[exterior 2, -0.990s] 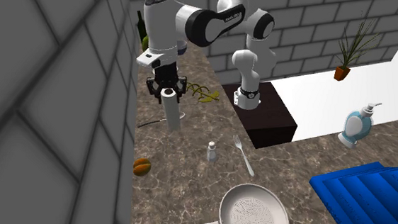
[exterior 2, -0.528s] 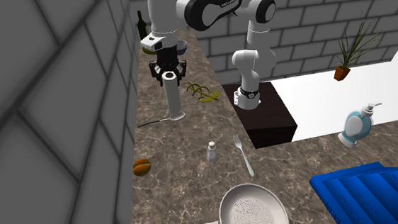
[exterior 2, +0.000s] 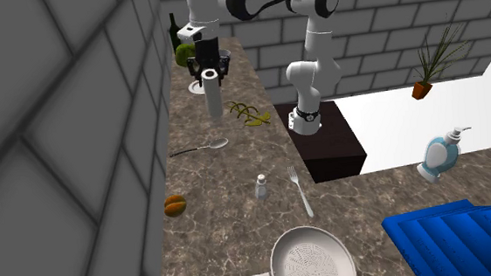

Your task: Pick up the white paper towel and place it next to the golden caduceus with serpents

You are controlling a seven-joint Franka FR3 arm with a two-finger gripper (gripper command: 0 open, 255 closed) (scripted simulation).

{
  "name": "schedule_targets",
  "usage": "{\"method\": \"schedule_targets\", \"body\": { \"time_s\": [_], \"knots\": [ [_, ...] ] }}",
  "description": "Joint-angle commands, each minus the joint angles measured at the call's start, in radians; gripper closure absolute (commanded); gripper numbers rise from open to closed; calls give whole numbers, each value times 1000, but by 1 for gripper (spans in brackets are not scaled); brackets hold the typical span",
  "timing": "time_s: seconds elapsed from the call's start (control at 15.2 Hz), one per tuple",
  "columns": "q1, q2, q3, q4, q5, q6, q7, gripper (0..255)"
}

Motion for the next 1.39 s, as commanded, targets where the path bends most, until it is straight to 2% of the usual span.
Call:
{"method": "schedule_targets", "body": {
  "time_s": [0.0,0.66,1.32],
  "knots": [
    [-14,-64,-2,-39,-41,-10,-13,255],
    [-106,-266,-39,-101,-172,-97,-132,255],
    [-182,-368,-128,-44,-262,-199,-317,255]
  ]
}}
